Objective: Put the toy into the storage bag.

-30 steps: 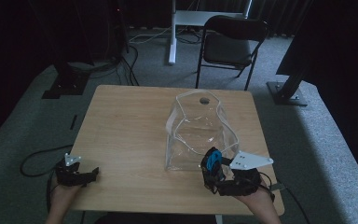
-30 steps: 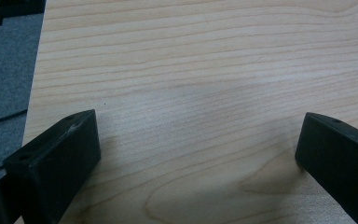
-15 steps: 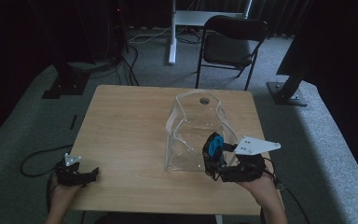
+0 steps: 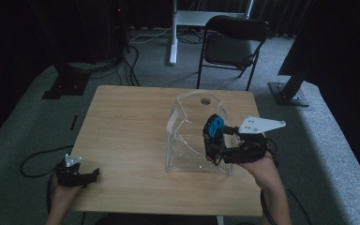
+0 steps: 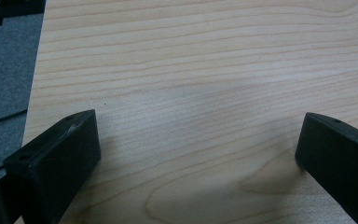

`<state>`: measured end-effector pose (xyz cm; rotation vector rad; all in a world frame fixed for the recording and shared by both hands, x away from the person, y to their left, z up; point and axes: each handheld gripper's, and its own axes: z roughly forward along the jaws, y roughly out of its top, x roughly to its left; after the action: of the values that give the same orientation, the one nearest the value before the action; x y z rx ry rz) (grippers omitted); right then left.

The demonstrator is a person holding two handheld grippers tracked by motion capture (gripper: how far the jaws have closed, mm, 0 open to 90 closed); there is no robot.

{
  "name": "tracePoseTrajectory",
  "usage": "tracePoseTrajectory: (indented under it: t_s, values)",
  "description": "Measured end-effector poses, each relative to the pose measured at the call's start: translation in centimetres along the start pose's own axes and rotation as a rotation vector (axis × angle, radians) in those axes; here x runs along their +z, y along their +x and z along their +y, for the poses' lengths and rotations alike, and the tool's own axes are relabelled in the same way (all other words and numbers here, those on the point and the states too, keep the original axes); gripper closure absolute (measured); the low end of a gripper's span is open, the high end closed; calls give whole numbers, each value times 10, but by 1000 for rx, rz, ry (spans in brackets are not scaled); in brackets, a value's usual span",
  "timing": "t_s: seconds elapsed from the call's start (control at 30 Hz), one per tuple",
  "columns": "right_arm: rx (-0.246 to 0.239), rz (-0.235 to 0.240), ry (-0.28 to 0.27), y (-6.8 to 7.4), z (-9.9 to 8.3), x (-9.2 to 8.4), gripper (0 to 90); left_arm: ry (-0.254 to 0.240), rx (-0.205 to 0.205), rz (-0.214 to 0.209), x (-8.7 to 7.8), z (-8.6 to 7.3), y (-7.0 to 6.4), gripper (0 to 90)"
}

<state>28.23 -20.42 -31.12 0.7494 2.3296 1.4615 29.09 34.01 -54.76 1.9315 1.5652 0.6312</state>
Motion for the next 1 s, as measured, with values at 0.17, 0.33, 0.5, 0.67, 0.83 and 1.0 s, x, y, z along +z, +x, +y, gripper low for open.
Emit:
tracePoseTrajectory:
  t_s: [0.17, 0.33, 0.5, 0.67, 0.83, 1.0]
  values:
    - [-13, -8, -18, -6, 13, -2, 263, 1, 3, -1, 0, 0, 0, 3]
    - [-8, -30, -21, -19, 27, -1, 263, 1, 2, 0, 0, 0, 0, 3]
    - [-15, -26, -3, -30, 39, 6, 263, 1, 1, 0, 0, 0, 0, 3]
    - [-22, -19, 21, -40, 45, 15, 263, 1, 2, 0, 0, 0, 0, 3]
    - [-25, -2, 54, -47, 46, 27, 263, 1, 2, 0, 0, 0, 0, 3]
    - [-22, 14, 90, -51, 42, 38, 263, 1, 1, 0, 0, 0, 0, 3]
